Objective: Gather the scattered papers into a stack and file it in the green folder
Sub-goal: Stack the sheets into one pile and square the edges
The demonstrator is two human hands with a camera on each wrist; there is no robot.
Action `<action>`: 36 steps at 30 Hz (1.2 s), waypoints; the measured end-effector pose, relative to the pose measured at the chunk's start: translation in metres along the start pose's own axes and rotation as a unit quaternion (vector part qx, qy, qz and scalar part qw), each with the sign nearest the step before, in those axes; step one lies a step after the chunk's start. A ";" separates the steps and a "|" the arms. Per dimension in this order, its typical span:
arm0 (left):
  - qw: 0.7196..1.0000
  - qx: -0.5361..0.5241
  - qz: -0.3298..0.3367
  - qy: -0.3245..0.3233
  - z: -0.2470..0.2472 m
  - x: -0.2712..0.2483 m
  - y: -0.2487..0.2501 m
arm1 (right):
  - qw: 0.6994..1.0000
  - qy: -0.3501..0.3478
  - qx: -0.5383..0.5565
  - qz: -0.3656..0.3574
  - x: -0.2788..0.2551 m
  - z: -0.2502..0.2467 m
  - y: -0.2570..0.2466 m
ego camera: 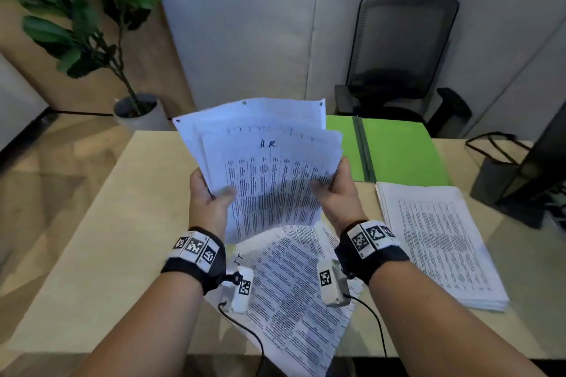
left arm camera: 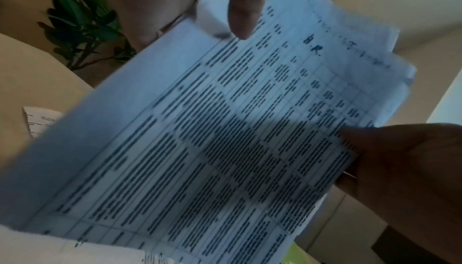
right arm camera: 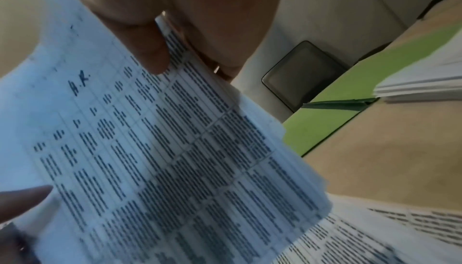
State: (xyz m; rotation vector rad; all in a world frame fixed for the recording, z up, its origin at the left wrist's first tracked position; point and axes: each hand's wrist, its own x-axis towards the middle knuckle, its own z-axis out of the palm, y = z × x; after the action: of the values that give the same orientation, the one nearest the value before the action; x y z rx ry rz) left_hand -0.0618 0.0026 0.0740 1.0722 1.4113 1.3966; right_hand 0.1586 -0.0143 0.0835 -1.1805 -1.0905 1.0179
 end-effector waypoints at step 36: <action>0.939 0.318 -0.023 -0.126 0.069 -0.009 -0.008 | 0.944 0.143 -0.287 0.077 0.008 -0.067 0.034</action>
State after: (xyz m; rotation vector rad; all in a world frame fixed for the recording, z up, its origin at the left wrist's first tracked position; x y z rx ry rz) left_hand 0.0068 0.0119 0.0655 1.5470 1.7219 0.7299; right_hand 0.2252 -0.0151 0.0468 -1.8459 -1.1040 0.6225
